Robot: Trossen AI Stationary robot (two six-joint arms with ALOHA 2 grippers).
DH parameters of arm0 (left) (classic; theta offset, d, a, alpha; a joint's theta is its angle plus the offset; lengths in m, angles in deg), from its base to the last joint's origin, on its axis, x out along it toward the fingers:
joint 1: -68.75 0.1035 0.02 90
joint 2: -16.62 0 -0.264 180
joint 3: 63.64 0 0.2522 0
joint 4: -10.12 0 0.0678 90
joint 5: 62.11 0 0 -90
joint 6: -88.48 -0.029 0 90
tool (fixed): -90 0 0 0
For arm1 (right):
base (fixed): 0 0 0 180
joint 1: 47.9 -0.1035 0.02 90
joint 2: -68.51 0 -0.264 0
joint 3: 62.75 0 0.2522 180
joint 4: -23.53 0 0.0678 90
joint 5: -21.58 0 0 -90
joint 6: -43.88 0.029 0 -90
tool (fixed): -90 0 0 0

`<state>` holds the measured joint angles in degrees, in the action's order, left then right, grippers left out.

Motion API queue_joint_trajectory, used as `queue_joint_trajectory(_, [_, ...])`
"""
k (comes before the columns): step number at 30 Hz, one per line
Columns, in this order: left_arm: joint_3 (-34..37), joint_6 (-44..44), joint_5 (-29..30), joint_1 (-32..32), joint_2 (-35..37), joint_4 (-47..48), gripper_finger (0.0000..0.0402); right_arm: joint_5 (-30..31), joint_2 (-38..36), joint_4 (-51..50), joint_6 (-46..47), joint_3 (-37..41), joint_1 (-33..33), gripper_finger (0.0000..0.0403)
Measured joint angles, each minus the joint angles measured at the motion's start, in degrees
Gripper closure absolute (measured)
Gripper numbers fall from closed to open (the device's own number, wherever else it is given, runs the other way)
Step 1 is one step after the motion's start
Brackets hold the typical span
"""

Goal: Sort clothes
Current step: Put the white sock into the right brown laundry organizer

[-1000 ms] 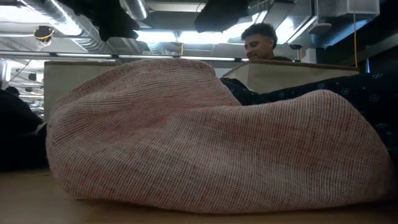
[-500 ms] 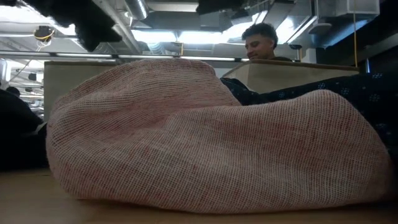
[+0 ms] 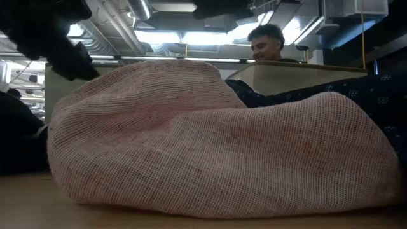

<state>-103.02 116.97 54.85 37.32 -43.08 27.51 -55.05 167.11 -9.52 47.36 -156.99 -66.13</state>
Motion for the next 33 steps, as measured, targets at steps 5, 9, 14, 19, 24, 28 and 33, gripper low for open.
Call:
queue_joint_trajectory(5, [0.01,0.64,0.20,-1.78,-4.58,1.00,0.0229,-0.60,5.63,6.79,-0.74,0.00,-0.21,0.0226])
queue_joint_trajectory(9, [0.03,2.55,1.61,-2.38,-7.17,3.26,0.0229,0.04,9.35,12.85,-2.24,0.02,1.00,0.0226])
queue_joint_trajectory(14, [0.01,7.11,2.73,-3.73,-8.07,6.69,0.0229,0.42,12.56,23.24,-2.37,0.02,4.02,0.0225])
queue_joint_trajectory(19, [-0.12,10.96,3.03,-7.97,-4.81,11.07,0.0229,-1.47,16.05,27.23,-2.23,-2.00,8.65,0.0195])
queue_joint_trajectory(24, [-0.09,19.76,8.05,-11.98,-1.29,22.11,0.0229,-3.00,21.59,26.64,-0.82,-7.15,11.72,0.0131])
queue_joint_trajectory(28, [0.87,22.47,13.63,-15.79,-0.17,23.24,0.0229,-3.12,25.88,26.61,-0.80,-10.24,13.44,0.0095])
queue_joint_trajectory(33, [7.02,22.77,16.74,-18.86,1.36,14.07,0.0229,-3.88,30.22,26.39,-0.72,-11.87,15.09,0.0084])
